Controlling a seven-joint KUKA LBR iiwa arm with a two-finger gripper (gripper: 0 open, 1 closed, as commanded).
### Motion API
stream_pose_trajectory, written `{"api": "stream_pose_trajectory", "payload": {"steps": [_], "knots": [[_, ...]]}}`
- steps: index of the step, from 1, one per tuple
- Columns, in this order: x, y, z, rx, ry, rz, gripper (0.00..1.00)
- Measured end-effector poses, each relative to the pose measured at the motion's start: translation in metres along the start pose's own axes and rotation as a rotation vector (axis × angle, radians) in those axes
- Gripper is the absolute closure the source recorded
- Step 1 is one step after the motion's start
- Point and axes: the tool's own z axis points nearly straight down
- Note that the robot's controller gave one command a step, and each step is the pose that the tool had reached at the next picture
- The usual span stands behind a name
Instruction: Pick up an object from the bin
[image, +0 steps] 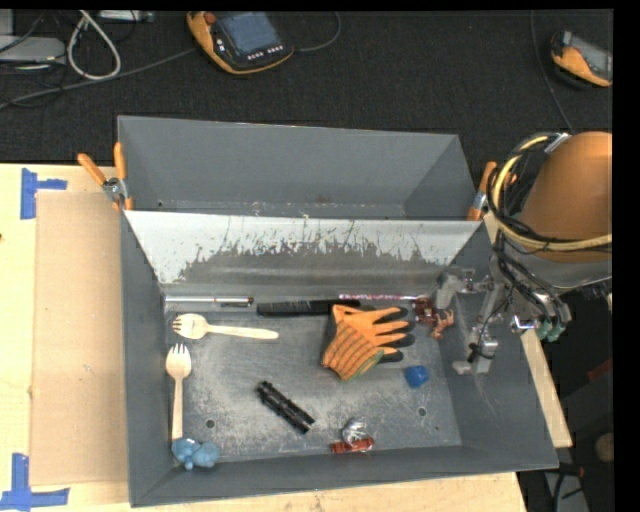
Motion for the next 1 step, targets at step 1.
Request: {"api": "stream_pose_trajectory", "payload": {"steps": [1], "knots": [[-0.0016,0.0007,-0.0043,0.001,-0.008,-0.004,0.0]]}}
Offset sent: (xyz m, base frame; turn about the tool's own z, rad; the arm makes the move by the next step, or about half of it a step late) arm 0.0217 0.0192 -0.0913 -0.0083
